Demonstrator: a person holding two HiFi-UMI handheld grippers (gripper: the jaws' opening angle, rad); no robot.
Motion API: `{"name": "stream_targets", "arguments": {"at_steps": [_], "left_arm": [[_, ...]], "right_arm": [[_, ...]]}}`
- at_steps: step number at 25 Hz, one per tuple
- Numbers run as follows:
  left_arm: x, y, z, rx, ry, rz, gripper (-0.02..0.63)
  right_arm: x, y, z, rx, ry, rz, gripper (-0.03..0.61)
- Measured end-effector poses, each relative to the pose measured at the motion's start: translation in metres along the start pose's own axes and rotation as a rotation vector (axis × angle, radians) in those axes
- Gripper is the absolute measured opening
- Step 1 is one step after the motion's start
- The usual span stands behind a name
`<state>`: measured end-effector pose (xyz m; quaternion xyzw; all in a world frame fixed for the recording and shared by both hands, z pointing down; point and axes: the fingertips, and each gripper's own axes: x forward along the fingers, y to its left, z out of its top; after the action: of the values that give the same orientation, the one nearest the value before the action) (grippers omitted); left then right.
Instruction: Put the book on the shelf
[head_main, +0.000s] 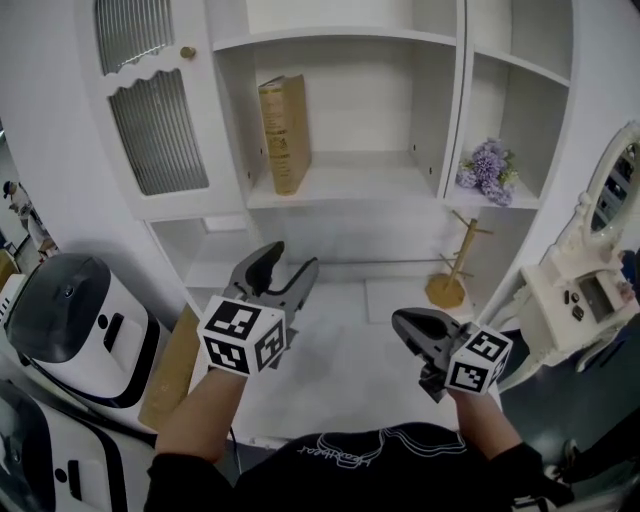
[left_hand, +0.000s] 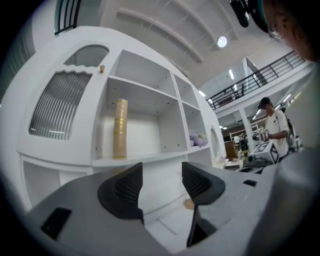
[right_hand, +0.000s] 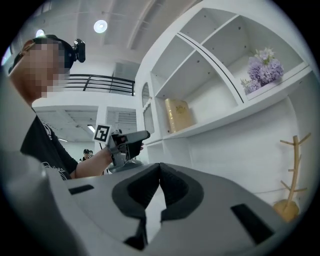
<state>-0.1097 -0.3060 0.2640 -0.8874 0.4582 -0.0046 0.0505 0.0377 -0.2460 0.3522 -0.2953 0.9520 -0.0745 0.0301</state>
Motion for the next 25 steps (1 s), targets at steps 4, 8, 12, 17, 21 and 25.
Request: {"name": "stream_targets", "arguments": {"at_steps": [4,8,12,17,21,25], "left_arm": [[-0.025,-0.054,-0.048,-0.075,0.050,-0.152,0.244],[-0.054,-0.083,-0.072,-0.202,0.051,-0.200,0.093],[-0.078,-0.104,-0.087,-0.305,0.054,-0.239,0.033],[-0.095,-0.122,-0.098,-0.284,0.056,-0.250,0.003],[-0.104,-0.119,-0.098,-0.313,0.042,-0.228,0.003],[-0.106,-0.111,-0.094,-0.323,0.033,-0.207,0.003]], "right_arm": [[-0.003,0.022,0.002,-0.029,-0.006,0.001,0.006],[-0.007,0.045,-0.001,-0.024,-0.018,0.008,0.006],[-0.015,0.061,-0.012,0.002,-0.029,0.004,0.006],[-0.021,0.076,-0.025,0.028,-0.034,-0.001,0.006],[-0.023,0.085,-0.033,0.017,-0.016,-0.005,0.006],[-0.023,0.087,-0.032,0.019,-0.017,-0.009,0.006]]}}
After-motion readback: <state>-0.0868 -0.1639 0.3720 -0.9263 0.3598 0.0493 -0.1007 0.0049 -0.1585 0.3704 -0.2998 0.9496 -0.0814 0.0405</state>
